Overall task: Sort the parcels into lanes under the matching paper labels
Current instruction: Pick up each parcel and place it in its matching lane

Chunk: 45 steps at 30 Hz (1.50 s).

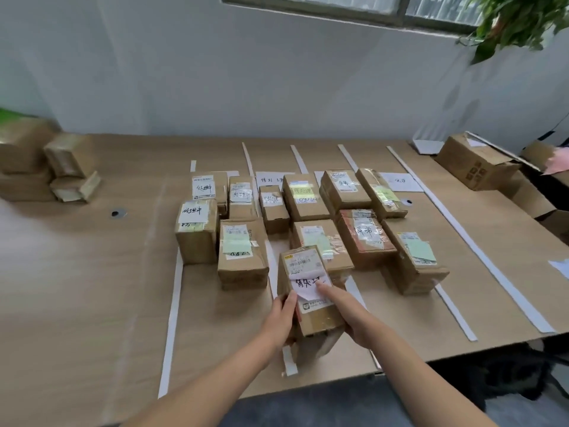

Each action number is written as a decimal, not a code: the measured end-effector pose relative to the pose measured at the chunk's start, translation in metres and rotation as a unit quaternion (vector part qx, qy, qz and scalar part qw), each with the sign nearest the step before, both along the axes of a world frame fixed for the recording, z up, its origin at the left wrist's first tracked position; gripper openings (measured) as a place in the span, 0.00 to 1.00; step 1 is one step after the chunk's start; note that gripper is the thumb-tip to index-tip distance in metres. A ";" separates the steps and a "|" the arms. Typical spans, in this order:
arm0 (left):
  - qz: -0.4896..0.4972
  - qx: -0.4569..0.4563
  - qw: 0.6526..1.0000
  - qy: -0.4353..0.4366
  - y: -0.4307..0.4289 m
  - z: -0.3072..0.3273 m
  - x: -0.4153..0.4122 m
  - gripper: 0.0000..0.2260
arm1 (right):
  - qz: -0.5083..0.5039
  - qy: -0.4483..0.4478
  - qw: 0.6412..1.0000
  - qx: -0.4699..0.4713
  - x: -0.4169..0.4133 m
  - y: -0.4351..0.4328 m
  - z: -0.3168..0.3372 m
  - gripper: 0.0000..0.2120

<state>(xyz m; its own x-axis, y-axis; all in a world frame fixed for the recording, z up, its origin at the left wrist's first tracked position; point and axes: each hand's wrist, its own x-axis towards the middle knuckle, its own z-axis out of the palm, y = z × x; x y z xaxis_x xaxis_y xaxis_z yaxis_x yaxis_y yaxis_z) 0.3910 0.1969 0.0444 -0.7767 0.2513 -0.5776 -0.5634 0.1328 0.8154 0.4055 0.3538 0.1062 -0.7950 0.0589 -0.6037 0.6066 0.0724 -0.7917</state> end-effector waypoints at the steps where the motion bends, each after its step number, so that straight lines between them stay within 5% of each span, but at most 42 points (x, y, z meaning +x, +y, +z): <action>1: 0.004 -0.008 1.000 -0.001 0.005 -0.009 -0.002 0.31 | 0.008 -0.005 1.000 0.002 -0.002 0.004 -0.005 0.15; 7: 0.014 -0.028 0.999 -0.011 0.026 -0.001 -0.005 0.26 | -0.002 -0.005 1.000 -0.008 -0.012 0.026 -0.028 0.16; 11: 0.003 -0.051 0.999 -0.001 0.038 -0.014 -0.014 0.36 | -0.051 0.007 0.998 -0.029 -0.013 0.036 -0.043 0.15; 17: -0.027 -0.037 0.999 0.001 0.049 -0.013 -0.021 0.35 | -0.055 0.011 0.998 -0.015 -0.018 0.047 -0.043 0.15; 25: 0.036 -0.049 0.998 0.029 0.031 -0.020 -0.022 0.17 | 0.000 0.035 0.999 0.010 -0.035 0.018 -0.038 0.16; 35: 0.064 -0.084 0.991 0.080 0.016 -0.014 -0.041 0.17 | 0.034 0.050 0.997 0.039 -0.060 -0.002 -0.036 0.16; 41: 0.069 -0.099 0.987 0.106 0.009 -0.019 -0.037 0.18 | 0.098 0.064 0.977 0.176 -0.081 0.008 -0.041 0.26; 45: 0.041 -0.139 0.976 0.161 0.008 -0.021 -0.036 0.21 | 0.116 0.172 0.935 0.288 -0.124 0.024 -0.052 0.22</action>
<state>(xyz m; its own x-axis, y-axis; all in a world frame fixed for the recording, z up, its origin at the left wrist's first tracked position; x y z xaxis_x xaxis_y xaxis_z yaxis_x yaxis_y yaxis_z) 0.3551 0.2045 0.0234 -0.9403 0.0486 -0.3369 -0.3018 0.3386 0.8912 0.2819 0.3774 0.0541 -0.9677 0.0979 -0.2321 0.2394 0.6441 -0.7265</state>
